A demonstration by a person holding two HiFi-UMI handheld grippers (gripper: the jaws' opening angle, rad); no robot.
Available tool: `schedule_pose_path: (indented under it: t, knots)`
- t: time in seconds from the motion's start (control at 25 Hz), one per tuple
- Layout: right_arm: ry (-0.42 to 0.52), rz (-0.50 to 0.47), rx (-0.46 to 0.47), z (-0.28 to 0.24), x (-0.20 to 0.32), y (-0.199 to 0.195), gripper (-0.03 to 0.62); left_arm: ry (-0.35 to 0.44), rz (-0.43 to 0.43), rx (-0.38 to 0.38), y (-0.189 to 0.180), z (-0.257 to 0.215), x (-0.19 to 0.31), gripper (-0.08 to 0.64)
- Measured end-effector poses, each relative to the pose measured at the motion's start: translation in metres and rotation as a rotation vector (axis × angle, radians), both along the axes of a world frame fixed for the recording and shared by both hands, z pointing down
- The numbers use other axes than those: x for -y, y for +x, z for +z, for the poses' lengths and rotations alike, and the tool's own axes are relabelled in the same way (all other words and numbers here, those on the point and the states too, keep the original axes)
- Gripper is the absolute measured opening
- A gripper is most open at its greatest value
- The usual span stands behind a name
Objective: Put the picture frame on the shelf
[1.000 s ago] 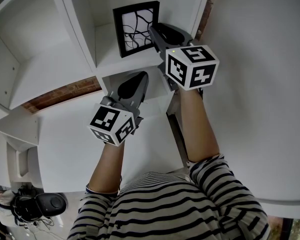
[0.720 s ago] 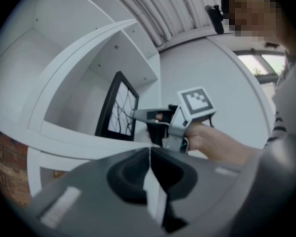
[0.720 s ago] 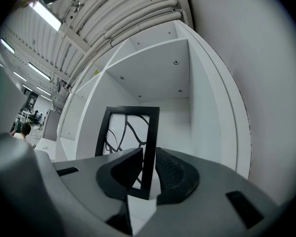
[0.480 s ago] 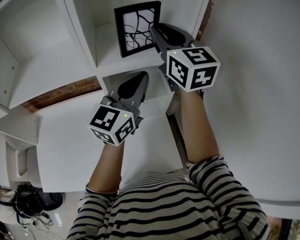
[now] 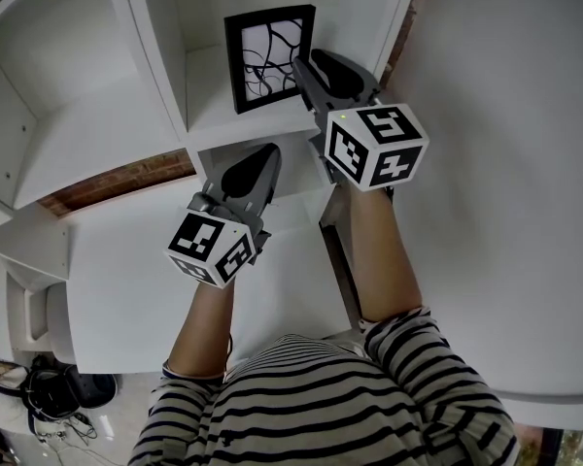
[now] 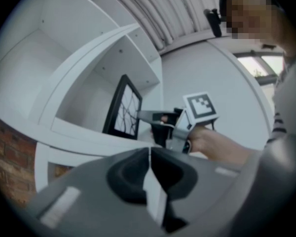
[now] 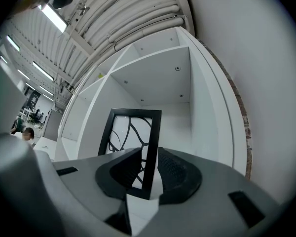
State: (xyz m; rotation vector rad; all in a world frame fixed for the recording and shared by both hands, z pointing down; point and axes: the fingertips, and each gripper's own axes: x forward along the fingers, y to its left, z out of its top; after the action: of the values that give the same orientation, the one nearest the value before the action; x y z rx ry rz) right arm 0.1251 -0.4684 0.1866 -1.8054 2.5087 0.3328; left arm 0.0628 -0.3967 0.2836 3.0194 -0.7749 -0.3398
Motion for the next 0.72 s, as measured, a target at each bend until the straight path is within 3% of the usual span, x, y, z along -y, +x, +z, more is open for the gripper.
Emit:
schedule_pose_path:
  t: [0.32,0.72]
  knots:
    - [0.029,0.002,-0.036,0.006,-0.007,0.002,0.074,-0.008,0.025,0.0,0.001,0.008,-0.005,0.014]
    - [0.039,-0.019,-0.007,0.016,-0.019,0.002,0.074,-0.032,0.026,-0.016,0.0,0.018,-0.007,0.014]
